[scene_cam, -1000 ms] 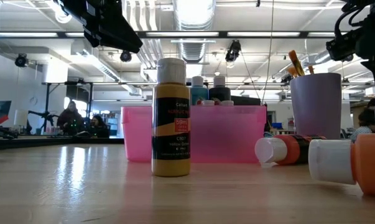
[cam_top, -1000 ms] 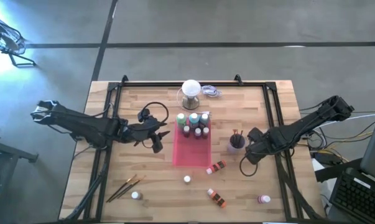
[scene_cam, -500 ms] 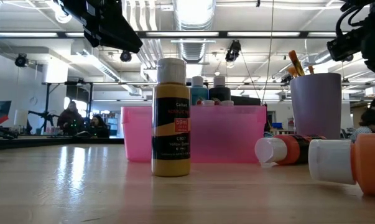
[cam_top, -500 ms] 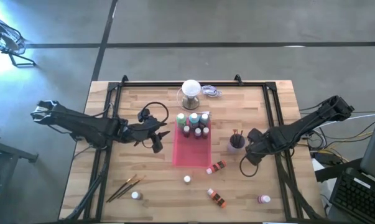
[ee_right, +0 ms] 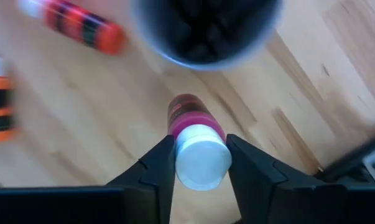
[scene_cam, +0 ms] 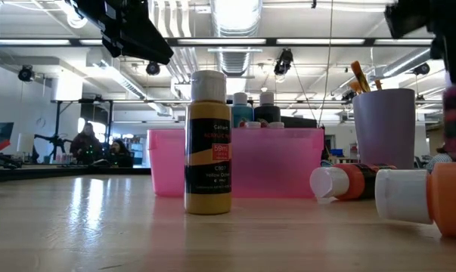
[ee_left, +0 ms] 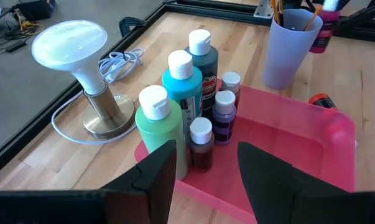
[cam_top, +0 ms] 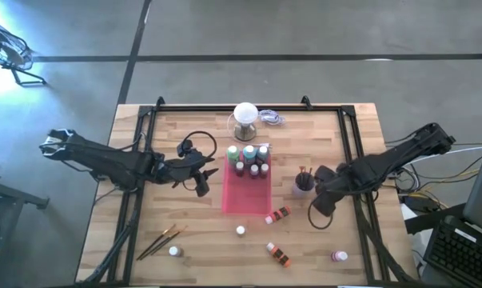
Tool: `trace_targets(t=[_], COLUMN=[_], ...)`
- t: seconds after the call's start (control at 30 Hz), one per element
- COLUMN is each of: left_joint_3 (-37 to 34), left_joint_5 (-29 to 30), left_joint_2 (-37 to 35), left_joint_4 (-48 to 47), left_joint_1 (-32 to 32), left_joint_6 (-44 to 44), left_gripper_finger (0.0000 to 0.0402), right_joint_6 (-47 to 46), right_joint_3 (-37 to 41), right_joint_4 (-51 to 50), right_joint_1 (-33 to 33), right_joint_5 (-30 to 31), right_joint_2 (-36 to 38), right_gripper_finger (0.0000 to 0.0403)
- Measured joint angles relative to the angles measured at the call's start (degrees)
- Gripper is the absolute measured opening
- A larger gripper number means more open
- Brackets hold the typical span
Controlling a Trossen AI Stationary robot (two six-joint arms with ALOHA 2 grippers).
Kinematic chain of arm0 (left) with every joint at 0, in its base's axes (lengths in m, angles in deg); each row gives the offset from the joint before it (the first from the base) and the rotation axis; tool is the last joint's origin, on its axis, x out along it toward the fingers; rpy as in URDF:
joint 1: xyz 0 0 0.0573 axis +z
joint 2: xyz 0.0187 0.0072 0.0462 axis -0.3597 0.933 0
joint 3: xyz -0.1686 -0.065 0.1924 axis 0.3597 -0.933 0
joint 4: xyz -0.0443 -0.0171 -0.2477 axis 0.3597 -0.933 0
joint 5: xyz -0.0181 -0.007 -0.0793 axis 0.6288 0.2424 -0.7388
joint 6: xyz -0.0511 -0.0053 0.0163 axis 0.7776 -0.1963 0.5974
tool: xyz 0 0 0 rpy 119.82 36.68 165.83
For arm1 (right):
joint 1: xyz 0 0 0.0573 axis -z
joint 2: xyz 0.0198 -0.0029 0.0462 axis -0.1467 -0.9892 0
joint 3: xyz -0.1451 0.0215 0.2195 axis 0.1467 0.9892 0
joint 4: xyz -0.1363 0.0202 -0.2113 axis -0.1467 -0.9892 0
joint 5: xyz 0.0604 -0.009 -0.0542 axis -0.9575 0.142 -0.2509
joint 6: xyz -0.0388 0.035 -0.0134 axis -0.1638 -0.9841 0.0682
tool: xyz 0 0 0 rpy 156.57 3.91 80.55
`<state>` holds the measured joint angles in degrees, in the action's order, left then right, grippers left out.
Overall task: Pick & Place Paint Supplies
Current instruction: Put the small pink paint bottle into the red bin
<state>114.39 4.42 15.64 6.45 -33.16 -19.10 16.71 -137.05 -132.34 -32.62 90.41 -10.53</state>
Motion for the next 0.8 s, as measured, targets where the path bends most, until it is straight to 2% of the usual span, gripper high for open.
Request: trace_targets(t=[0.17,0.4,0.67,0.8], left_joint_3=[0.0,0.0,0.0,0.0], left_joint_5=[0.0,0.0,0.0,0.0], left_joint_2=[0.0,0.0,0.0,0.0], left_joint_4=[0.0,0.0,0.0,0.0], left_joint_1=[0.0,0.0,0.0,0.0], left_joint_6=[0.0,0.0,0.0,0.0], left_gripper_finger=[0.0177,0.0177,0.0177,0.0177], right_joint_6=[5.0,13.1,30.5,41.2], right_joint_3=[-5.2,-12.3,-22.9,-28.3], right_joint_4=[4.2,10.8,11.6,11.3], right_joint_1=[0.0,0.9,5.9,9.2], right_joint_5=[0.5,6.3,7.1,4.4], right_joint_2=[0.0,-2.1,-11.5,-17.1], right_gripper_finger=[0.0114,0.0126,0.0117,0.0126])
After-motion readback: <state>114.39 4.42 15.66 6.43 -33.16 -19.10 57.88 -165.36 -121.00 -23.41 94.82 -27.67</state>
